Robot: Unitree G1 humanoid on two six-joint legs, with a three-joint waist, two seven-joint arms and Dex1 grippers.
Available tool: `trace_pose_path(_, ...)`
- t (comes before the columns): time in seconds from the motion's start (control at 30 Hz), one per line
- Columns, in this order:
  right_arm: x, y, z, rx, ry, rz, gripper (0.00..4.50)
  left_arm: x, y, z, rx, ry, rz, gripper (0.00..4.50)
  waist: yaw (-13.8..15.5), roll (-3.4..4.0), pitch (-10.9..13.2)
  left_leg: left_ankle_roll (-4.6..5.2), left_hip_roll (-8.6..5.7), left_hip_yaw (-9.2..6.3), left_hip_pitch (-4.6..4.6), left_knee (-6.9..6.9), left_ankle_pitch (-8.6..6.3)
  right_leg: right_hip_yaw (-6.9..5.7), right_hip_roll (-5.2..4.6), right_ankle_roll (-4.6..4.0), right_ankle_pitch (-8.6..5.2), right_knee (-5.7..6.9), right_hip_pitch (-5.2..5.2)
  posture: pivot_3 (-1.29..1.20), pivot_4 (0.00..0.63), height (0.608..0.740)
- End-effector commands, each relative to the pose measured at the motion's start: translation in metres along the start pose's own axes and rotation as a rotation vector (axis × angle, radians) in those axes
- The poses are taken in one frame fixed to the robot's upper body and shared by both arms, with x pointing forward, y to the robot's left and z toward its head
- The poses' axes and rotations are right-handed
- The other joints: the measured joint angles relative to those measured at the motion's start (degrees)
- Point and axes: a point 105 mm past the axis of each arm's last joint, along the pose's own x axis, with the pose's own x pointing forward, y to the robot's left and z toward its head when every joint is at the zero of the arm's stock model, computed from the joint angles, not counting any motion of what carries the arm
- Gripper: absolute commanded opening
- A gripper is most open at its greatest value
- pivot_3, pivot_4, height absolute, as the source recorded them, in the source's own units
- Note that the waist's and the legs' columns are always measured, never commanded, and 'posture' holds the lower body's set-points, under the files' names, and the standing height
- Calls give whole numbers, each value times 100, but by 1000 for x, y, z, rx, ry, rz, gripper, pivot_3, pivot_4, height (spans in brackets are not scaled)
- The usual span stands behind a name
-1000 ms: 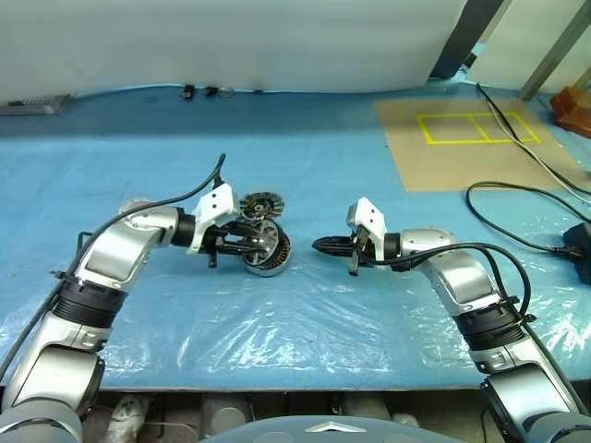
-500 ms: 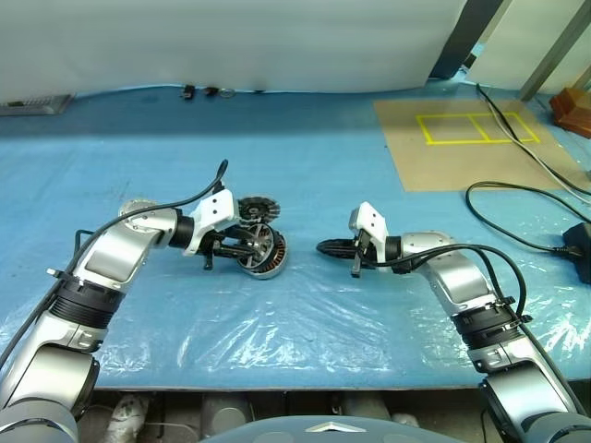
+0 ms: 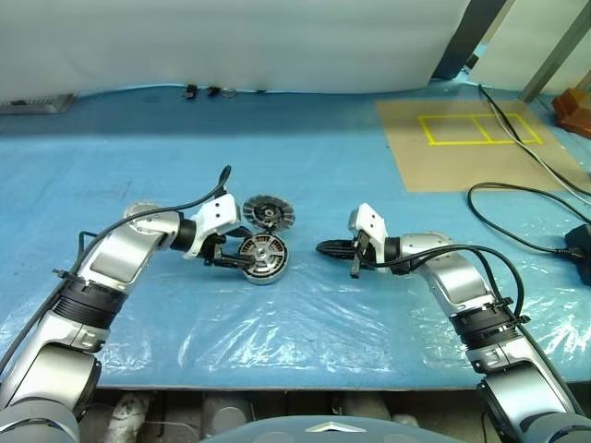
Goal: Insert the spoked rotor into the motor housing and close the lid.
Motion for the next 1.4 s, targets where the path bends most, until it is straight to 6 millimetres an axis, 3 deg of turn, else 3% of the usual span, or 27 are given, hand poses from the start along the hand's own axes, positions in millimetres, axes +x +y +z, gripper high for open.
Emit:
trace_pose_path(0.03, -1, 4, 18, -5, -63, 28, 0, -17, -8, 33, 47, -162, -18, 3269, -2, 0, 0, 0, 0, 0, -1, 0, 0, 0, 0, 0, 0, 0, 0, 0, 150, 740)
trace_pose_path(0.1, -2, 7, 28, 17, -97, 55, 0, -25, -17, 40, 48, -233, -38, 3269, -16, 0, 0, 0, 0, 0, -1, -1, 0, 1, 0, 0, 0, -2, -1, 0, 150, 740)
trace_pose_path(0.23, -10, 21, 63, 93, -201, 183, 0, -35, -34, 18, -12, -172, -51, 3269, -33, 3, 2, -1, 1, 0, 1, -9, -1, 1, 3, 0, -1, -2, -5, 0, 150, 740)
trace_pose_path(0.33, 0, 26, 79, 89, -227, 230, 0, -43, -29, 6, -74, -182, 53, 3269, -15, 3, 2, -1, 2, 0, 5, -5, -1, 0, 1, -7, -4, 0, -3, 0, 150, 740)
trace_pose_path(0.47, 36, 32, 67, 56, -146, 242, 0, -49, -11, 0, -203, -305, 284, 3269, -11, 3, 2, -1, 4, 1, 15, -2, -1, 0, 1, -21, -12, 8, 3, 0, 150, 740)
trace_pose_path(0.57, 53, 33, 65, 79, -135, 254, 0, -45, -18, -6, -239, -318, 335, 3269, -26, 0, 1, -1, 6, 0, 7, 3, -1, -1, 1, -20, -12, 5, 2, 0, 150, 740)
trace_pose_path(0.73, 57, 29, 59, 78, -137, 268, 0, -44, -31, -12, -316, -331, 365, 3269, -12, -3, 1, 1, 7, -1, -9, -1, 1, -10, 2, 0, 0, -11, -13, 0, 150, 740)
trace_pose_path(0.8, 53, 31, 64, 95, -172, 306, 0, -45, -35, -17, -327, -313, 373, 3269, -15, -3, 1, -1, 7, -1, -11, -6, -1, -11, 2, -1, 0, -13, -12, 0, 150, 740)
trace_pose_path(0.87, 47, 36, 83, 106, -246, 374, 0, -46, -39, -18, -336, -311, 367, 3269, -23, -4, 1, 0, 8, 0, -11, -7, -1, -11, 2, -1, -1, -12, -12, 0, 150, 740)
trace_pose_path(1.0, 57, 39, 90, 109, -248, 395, 0, -45, -37, -21, -362, -299, 387, 3269, -55, -4, 1, 0, 9, 0, -4, -4, -1, -8, 2, -20, -11, 1, -11, 0, 150, 740)
trace_pose_path(1.17, 96, 40, 58, 72, -90, 323, 0, -39, -34, -22, -365, -291, 384, 3269, -144, -7, 0, 0, 10, -1, 3, 1, -1, -7, 2, -22, -13, 11, -7, 0, 150, 740)
trace_pose_path(1.3, 103, 38, 4, -211, 152, 283, 0, -37, -34, -23, -355, -271, 378, 3269, -156, -11, -4, 0, 8, 0, 0, 5, 0, -8, 1, -20, -12, 1, -2, 0, 150, 740)
trace_pose_path(1.4, 99, 38, 8, -206, 112, 301, 0, -36, -32, -21, -353, -276, 375, 3269, -158, -12, -6, -1, 9, 1, 34, 0, -2, -8, 0, -22, -13, 1, 29, 0, 150, 740)
